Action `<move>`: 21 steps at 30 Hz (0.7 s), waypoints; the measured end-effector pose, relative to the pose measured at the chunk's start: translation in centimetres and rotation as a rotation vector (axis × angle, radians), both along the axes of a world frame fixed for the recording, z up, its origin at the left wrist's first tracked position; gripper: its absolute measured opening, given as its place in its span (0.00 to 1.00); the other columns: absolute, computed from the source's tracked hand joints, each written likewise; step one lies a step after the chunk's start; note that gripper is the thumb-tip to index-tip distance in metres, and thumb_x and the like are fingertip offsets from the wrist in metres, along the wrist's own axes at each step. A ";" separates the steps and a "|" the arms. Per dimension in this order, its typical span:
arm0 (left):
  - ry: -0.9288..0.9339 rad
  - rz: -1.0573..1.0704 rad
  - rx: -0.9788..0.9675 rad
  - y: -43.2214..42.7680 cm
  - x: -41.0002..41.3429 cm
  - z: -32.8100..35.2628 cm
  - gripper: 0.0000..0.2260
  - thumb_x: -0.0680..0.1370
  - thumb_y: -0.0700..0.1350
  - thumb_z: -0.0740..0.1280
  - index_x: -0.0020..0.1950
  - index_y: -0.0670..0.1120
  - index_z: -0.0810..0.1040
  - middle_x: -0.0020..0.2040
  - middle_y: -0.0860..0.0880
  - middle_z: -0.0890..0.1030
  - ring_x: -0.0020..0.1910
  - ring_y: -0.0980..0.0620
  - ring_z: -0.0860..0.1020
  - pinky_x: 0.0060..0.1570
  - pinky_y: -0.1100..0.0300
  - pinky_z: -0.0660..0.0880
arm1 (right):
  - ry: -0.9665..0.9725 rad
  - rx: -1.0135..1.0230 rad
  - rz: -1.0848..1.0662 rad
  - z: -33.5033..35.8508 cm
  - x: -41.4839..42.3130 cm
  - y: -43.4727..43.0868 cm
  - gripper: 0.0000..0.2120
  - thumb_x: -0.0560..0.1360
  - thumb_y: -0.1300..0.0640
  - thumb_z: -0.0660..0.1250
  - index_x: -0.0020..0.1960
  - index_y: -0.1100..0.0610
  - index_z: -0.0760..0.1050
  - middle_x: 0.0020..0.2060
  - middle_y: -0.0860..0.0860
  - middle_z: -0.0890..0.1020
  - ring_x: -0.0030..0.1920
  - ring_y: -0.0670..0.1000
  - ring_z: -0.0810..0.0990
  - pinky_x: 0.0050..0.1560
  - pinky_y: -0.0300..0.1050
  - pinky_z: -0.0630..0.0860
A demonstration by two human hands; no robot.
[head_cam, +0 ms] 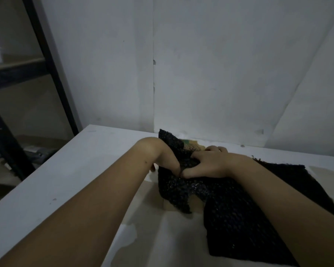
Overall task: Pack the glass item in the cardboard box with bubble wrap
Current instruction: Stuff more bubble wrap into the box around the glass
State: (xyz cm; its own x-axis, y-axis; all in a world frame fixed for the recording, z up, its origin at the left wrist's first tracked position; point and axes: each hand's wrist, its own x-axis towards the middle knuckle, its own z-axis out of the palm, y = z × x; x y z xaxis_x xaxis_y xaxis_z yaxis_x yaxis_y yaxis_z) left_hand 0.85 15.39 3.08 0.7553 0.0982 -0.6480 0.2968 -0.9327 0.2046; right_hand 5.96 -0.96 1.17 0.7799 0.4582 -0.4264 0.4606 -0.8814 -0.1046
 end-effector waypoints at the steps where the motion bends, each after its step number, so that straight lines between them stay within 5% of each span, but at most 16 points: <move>1: 0.014 0.037 -0.032 0.3 0.1 -0.1 0.24 0.77 0.54 0.67 0.73 0.53 0.68 0.63 0.51 0.75 0.57 0.51 0.78 0.39 0.60 0.77 | 0.008 0.005 -0.009 -0.1 0.0 0.0 0.52 0.51 0.20 0.59 0.73 0.36 0.60 0.77 0.53 0.55 0.76 0.60 0.47 0.69 0.63 0.57; 5: 0.017 0.054 -0.058 0.7 0.1 -0.6 0.22 0.75 0.55 0.68 0.68 0.55 0.72 0.58 0.53 0.76 0.56 0.52 0.79 0.44 0.57 0.79 | -0.023 0.031 0.034 -0.1 -0.4 -0.2 0.50 0.54 0.20 0.58 0.73 0.39 0.63 0.77 0.55 0.55 0.77 0.59 0.45 0.72 0.62 0.56; 9: -0.012 0.040 -0.093 0.8 -0.3 -0.7 0.24 0.75 0.57 0.68 0.70 0.55 0.71 0.61 0.53 0.73 0.57 0.52 0.77 0.45 0.57 0.79 | -0.270 0.270 0.202 0.1 -0.7 -1.6 0.44 0.57 0.19 0.61 0.67 0.42 0.70 0.64 0.48 0.74 0.69 0.52 0.67 0.64 0.50 0.66; 16: -0.137 0.002 -0.102 0.9 -1.5 -1.2 0.25 0.74 0.59 0.68 0.70 0.55 0.71 0.64 0.52 0.75 0.59 0.50 0.76 0.55 0.52 0.79 | -0.398 0.332 0.306 0.5 -1.1 -0.5 0.32 0.61 0.26 0.60 0.59 0.40 0.77 0.54 0.41 0.79 0.61 0.51 0.63 0.58 0.46 0.56; 19: -0.185 -0.031 -0.082 0.9 -1.7 -1.2 0.22 0.76 0.55 0.68 0.69 0.53 0.72 0.58 0.51 0.77 0.55 0.50 0.77 0.54 0.52 0.80 | -0.291 0.190 0.305 -0.2 -0.8 0.7 0.36 0.60 0.27 0.56 0.65 0.38 0.74 0.62 0.46 0.77 0.70 0.56 0.58 0.67 0.52 0.54; 21: -0.301 -0.060 -0.023 0.9 -1.8 -1.3 0.25 0.74 0.53 0.69 0.69 0.49 0.69 0.51 0.51 0.77 0.48 0.51 0.78 0.42 0.54 0.79 | -0.174 0.084 0.253 -0.5 -0.5 1.6 0.43 0.58 0.25 0.52 0.71 0.38 0.69 0.72 0.52 0.68 0.75 0.57 0.50 0.72 0.55 0.47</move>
State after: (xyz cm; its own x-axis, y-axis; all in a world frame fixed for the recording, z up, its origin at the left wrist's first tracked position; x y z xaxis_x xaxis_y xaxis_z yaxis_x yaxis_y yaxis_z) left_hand -0.97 16.26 1.75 0.9176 0.0360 -0.3958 0.1646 -0.9409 0.2960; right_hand 5.48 0.64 0.69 0.6942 0.6754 -0.2491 0.6819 -0.7278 -0.0730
